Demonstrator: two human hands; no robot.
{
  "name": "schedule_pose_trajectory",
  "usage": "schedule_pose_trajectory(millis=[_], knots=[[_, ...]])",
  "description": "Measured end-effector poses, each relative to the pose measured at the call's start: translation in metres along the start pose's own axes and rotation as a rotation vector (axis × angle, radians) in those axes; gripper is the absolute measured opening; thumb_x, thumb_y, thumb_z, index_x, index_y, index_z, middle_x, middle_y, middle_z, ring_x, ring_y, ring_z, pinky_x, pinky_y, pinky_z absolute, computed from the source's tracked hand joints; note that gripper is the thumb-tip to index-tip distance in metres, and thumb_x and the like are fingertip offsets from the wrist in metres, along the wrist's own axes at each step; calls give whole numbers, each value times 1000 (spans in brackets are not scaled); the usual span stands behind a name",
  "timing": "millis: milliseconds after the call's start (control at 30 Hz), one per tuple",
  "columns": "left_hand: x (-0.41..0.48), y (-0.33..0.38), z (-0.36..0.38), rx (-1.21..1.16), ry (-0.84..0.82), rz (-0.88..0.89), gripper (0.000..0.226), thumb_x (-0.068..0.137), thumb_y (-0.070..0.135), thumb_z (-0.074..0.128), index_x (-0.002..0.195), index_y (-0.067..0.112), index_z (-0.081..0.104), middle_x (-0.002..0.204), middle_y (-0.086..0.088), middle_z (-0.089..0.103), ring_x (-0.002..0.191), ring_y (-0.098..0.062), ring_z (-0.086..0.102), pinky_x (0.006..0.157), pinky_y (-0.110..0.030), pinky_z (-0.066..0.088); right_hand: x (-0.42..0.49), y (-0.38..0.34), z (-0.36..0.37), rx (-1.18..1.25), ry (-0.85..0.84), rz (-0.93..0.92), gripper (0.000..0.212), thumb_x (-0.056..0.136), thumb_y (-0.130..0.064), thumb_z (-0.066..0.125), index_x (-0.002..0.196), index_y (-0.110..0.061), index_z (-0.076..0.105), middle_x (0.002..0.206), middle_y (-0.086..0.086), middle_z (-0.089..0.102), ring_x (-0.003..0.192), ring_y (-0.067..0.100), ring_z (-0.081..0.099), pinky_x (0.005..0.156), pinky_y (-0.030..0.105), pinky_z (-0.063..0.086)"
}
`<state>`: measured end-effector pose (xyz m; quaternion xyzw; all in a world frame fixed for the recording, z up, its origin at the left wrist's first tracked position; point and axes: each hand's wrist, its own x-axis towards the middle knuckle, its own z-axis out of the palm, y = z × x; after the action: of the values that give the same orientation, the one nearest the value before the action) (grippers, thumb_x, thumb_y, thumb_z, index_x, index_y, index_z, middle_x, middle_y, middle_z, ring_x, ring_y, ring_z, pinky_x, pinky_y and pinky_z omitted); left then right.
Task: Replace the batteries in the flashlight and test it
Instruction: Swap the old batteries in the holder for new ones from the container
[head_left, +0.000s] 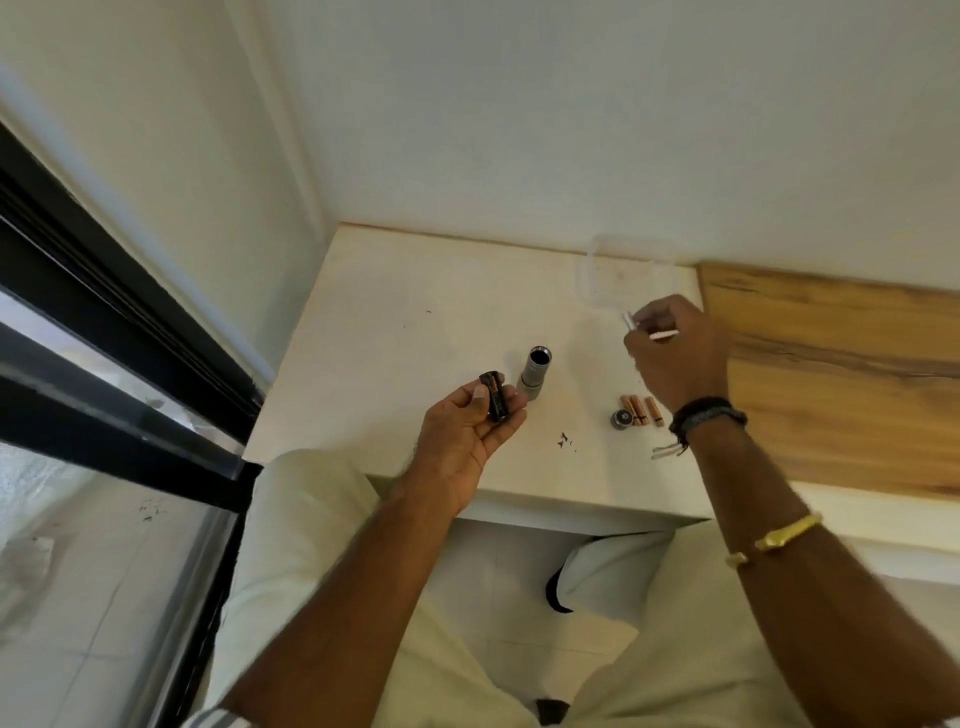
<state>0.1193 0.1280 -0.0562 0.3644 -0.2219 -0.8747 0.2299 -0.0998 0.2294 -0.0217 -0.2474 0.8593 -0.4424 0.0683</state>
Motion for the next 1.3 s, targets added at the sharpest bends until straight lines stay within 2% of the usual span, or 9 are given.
schedule_pose_trajectory(millis=[100, 200, 300, 367, 533, 700, 967, 1200, 1300], knots=[[-4, -6, -1, 101, -10, -24, 27, 104, 9, 47, 123, -3, 61, 106, -18, 74, 99, -29, 73, 83, -38, 61, -45, 4, -6, 163, -37, 48, 12, 83, -14, 75, 86, -24, 70, 81, -5, 74, 69, 20, 74, 61, 49, 63], [-7, -16, -2, 175, -21, -48, 27, 104, 8, 47, 125, -4, 59, 107, -19, 73, 96, -28, 73, 82, -36, 61, -86, 6, -5, 293, -69, 74, 15, 83, -6, 76, 86, -21, 75, 76, -3, 76, 69, 18, 75, 67, 44, 65], [-11, -25, -1, 227, -46, -75, 24, 103, 5, 47, 121, -4, 61, 105, -20, 74, 96, -30, 74, 78, -36, 61, -116, 7, -2, 328, -126, 61, 17, 82, -9, 80, 90, -24, 81, 77, -6, 78, 75, 11, 74, 83, 22, 58], [-13, -30, -1, 265, -65, -83, 23, 103, 5, 49, 119, -5, 62, 104, -21, 74, 95, -31, 74, 77, -35, 61, -131, 7, -1, 307, -169, 16, 18, 83, -9, 80, 94, -24, 82, 80, -7, 77, 75, 2, 70, 77, 9, 51], [-18, -40, -2, 302, -94, -106, 24, 101, 6, 52, 120, -5, 62, 109, -22, 72, 97, -31, 73, 78, -36, 61, -153, 6, -2, 158, -237, -162, 24, 88, -3, 75, 107, -16, 81, 102, -3, 76, 93, 1, 68, 82, 11, 53], [-19, -41, -4, 310, -93, -101, 24, 98, 7, 57, 121, 3, 64, 111, -22, 73, 101, -36, 72, 83, -42, 61, -154, 2, -4, -15, -217, -315, 27, 89, -1, 72, 109, -17, 80, 97, -1, 74, 85, 1, 63, 80, 5, 47], [-24, -45, -7, 368, -139, -86, 20, 95, 10, 63, 115, 10, 69, 102, -16, 76, 91, -29, 75, 74, -35, 61, -157, 0, 2, -84, -226, -364, 16, 86, -1, 75, 98, -9, 81, 91, 9, 75, 82, 24, 70, 80, 37, 59], [-27, -50, -9, 363, -157, -90, 20, 97, 7, 61, 115, 8, 68, 106, -18, 75, 94, -31, 74, 75, -35, 61, -153, 3, -1, -45, -239, -300, 15, 80, 1, 80, 93, -7, 82, 88, 9, 76, 77, 14, 67, 77, 2, 46], [-28, -51, -7, 372, -168, -91, 21, 96, 8, 61, 116, 7, 68, 106, -18, 75, 94, -30, 74, 76, -35, 61, -151, 3, -3, -1, -240, -268, 13, 79, 0, 82, 91, -7, 82, 86, 7, 76, 75, 12, 66, 74, 3, 48]])
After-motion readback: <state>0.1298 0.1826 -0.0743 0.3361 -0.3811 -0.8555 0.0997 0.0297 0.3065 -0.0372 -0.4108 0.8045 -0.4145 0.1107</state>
